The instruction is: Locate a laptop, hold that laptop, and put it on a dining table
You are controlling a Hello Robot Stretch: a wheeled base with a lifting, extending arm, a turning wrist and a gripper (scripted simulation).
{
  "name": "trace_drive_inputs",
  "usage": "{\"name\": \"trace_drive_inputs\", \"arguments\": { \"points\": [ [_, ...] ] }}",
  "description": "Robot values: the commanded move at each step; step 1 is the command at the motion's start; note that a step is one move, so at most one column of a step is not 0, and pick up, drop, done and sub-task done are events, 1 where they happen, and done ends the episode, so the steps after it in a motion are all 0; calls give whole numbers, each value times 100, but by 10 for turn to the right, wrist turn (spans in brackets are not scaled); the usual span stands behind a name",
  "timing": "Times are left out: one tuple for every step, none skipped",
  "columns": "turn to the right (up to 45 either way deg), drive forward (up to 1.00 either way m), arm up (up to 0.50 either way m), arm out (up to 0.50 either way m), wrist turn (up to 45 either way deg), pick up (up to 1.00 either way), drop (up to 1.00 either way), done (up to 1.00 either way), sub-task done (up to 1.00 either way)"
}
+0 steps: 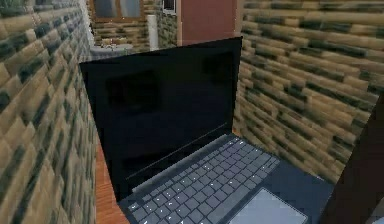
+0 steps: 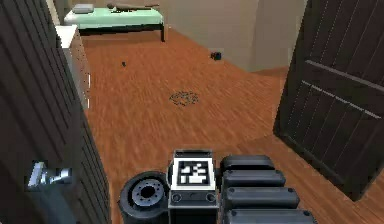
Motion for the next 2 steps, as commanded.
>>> {"name": "trace_drive_inputs", "arguments": {
  "points": [
    [0,35,0,0,0,0,0,0,0],
    [-210,0,0,0,0,0,0,0,0]
  ]
}}
